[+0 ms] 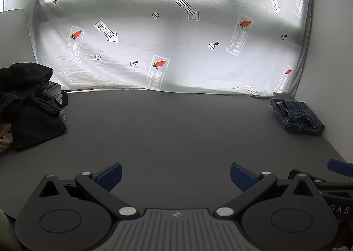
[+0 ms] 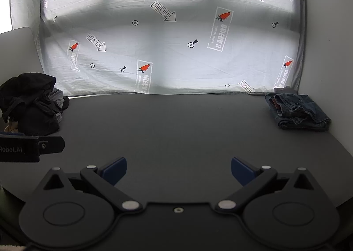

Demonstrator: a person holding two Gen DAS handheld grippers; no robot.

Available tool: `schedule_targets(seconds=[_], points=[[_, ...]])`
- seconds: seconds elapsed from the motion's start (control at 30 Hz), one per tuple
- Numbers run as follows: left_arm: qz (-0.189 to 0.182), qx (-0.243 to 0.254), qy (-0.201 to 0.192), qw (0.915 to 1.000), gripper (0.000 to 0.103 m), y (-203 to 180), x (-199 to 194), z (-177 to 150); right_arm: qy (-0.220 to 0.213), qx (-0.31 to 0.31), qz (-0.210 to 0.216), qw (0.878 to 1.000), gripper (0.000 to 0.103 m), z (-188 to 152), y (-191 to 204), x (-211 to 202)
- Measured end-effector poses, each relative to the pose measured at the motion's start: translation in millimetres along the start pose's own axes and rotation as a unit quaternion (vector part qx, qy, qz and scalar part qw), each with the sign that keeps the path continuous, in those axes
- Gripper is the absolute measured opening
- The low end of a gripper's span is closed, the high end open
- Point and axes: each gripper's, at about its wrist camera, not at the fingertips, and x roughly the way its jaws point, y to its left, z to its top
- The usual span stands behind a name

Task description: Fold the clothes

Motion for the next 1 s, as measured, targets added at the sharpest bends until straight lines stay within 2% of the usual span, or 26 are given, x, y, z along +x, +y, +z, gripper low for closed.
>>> schedule_targets(seconds=[0.3, 1.0], points=[[-0.001, 0.001, -0.004, 1.0, 0.103, 2, 0, -2, 0.001, -0.002, -0.001, 1.0, 0.102, 9, 3, 10], [0.001, 0.001, 0.003, 1.0, 0.103, 0, 10, 5, 0.002, -0.001, 0.0, 1.0, 0.102, 4, -3, 8]])
